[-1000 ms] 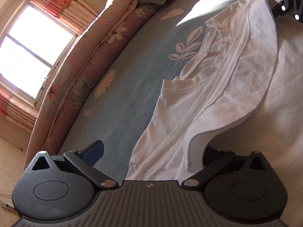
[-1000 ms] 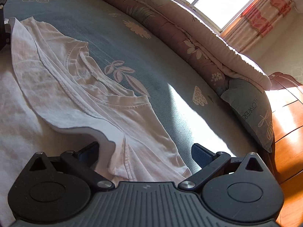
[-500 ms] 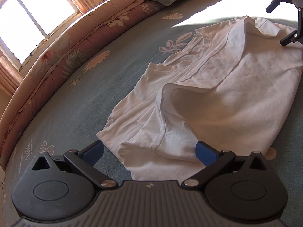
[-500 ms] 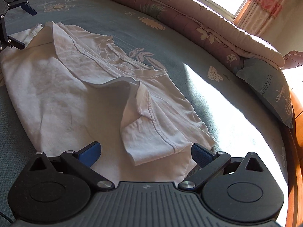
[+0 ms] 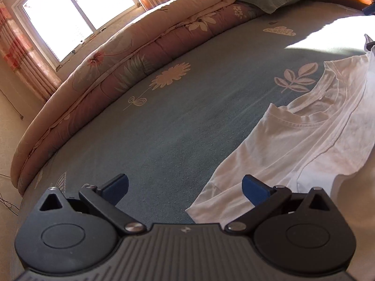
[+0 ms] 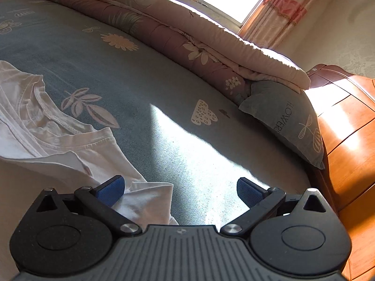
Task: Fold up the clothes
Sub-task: 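Lower the hem onto the collar and open both grippers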
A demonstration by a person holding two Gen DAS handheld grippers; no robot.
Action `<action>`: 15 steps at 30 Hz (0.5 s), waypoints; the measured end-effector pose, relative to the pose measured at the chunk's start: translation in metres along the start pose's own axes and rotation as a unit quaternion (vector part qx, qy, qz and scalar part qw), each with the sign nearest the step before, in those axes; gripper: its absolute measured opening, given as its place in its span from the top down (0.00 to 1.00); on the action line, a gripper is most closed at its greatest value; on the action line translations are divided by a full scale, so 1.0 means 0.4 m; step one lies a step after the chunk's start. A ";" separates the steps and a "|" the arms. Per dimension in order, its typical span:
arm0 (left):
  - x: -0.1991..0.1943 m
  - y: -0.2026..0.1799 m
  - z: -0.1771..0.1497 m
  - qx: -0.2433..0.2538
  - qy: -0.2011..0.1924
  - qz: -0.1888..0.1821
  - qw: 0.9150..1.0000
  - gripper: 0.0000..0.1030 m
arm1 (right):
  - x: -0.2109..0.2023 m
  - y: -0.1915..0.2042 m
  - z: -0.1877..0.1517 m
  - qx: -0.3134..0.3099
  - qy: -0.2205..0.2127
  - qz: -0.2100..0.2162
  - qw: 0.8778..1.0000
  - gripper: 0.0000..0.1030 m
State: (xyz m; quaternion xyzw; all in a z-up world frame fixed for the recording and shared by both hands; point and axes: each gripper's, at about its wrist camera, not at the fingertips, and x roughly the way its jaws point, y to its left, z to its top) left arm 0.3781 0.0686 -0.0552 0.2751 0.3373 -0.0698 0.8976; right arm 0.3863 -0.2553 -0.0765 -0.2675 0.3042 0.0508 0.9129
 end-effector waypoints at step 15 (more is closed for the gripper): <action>-0.152 -0.013 -0.166 -0.137 0.085 -0.324 0.932 0.01 | -0.218 0.011 -0.047 0.076 -0.012 0.211 0.974 0.00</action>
